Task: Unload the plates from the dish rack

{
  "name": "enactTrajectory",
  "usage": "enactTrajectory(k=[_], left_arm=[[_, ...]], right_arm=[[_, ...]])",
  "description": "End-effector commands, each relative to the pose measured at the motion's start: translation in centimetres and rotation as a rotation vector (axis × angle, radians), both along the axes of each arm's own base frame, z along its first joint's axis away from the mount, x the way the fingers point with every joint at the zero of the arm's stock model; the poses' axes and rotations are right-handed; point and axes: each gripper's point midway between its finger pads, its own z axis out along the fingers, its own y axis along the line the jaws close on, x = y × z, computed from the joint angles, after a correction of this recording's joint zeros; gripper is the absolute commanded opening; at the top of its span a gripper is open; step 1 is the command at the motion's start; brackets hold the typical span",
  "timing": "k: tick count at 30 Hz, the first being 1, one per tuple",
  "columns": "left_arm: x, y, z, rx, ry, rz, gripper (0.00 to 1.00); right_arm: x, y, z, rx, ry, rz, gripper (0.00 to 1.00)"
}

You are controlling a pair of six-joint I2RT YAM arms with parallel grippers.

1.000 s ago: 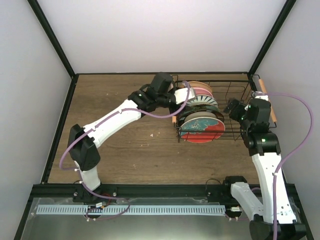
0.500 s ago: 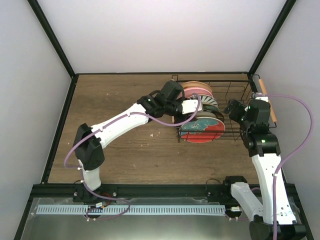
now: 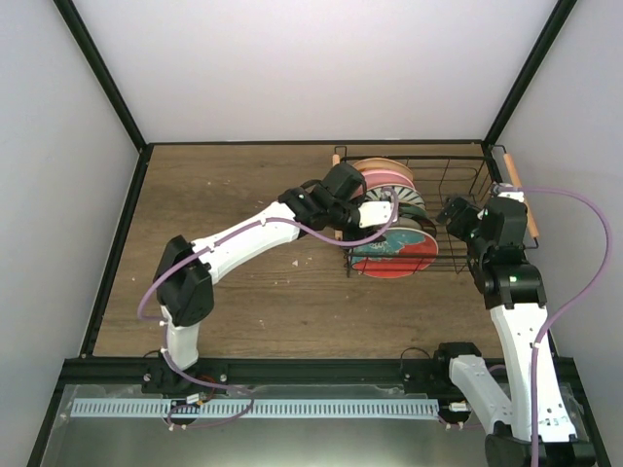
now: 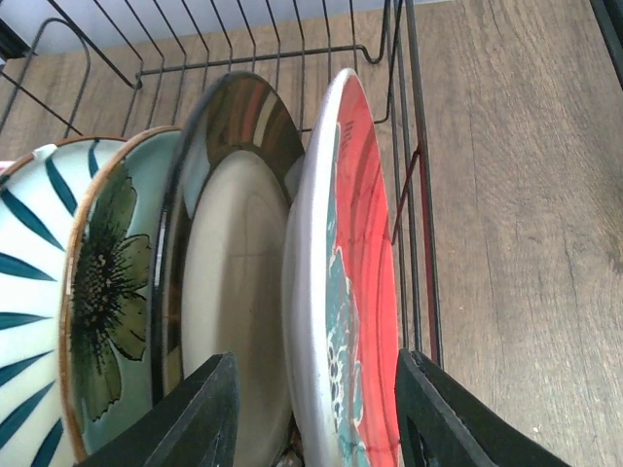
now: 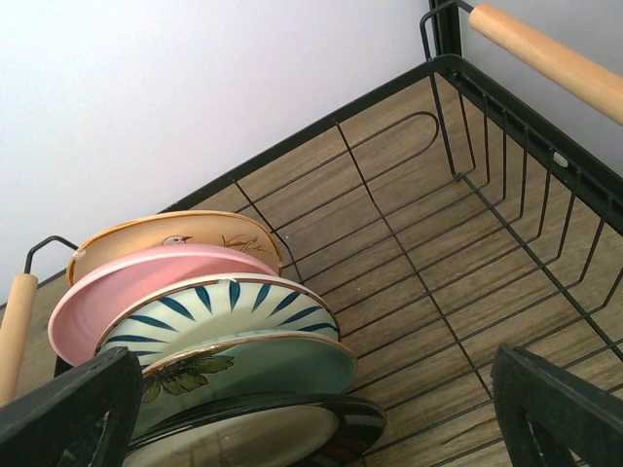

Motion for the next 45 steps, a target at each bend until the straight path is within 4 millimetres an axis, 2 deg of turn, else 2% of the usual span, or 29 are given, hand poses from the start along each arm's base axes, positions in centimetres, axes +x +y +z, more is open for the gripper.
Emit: enactTrajectory(k=[1, 8, 14, 17, 22, 26, 29, 39, 45], left_arm=[[-0.5, -1.0, 0.0, -0.001, -0.012, -0.040, 0.45], [0.1, -1.9, -1.3, 0.018, -0.011, -0.030, 0.41], [0.7, -2.5, -2.1, 0.034, -0.026, -0.017, 0.33], [0.9, -2.7, -2.6, 0.046, -0.030, -0.010, 0.27], [1.1, -2.9, -2.5, 0.049, -0.042, 0.005, 0.05], [1.2, -3.0, -1.9, 0.047, -0.055, 0.016, 0.04], [1.3, -3.1, -0.9, 0.036, -0.061, 0.024, 0.04], [1.2, -3.4, 5.9, -0.069, -0.131, 0.066, 0.04], [1.1, -3.3, 9.0, -0.123, -0.161, 0.081, 0.04]], right_arm=[[-0.3, -0.6, 0.1, -0.012, -0.004, -0.027, 1.00], [-0.4, -0.6, 0.4, -0.025, -0.010, -0.024, 1.00], [-0.8, -0.8, 0.6, -0.034, -0.016, -0.034, 1.00], [-1.0, -0.9, 0.6, -0.036, -0.017, -0.039, 1.00], [-1.3, -1.0, 0.5, -0.030, -0.020, -0.047, 1.00], [-1.4, -1.0, 0.3, -0.020, -0.020, -0.052, 1.00], [-1.5, -1.0, 0.2, -0.016, -0.021, -0.053, 1.00], [-1.5, -1.0, -0.1, -0.008, -0.021, -0.056, 1.00], [-1.3, -1.0, -0.3, 0.000, -0.022, -0.057, 1.00]])
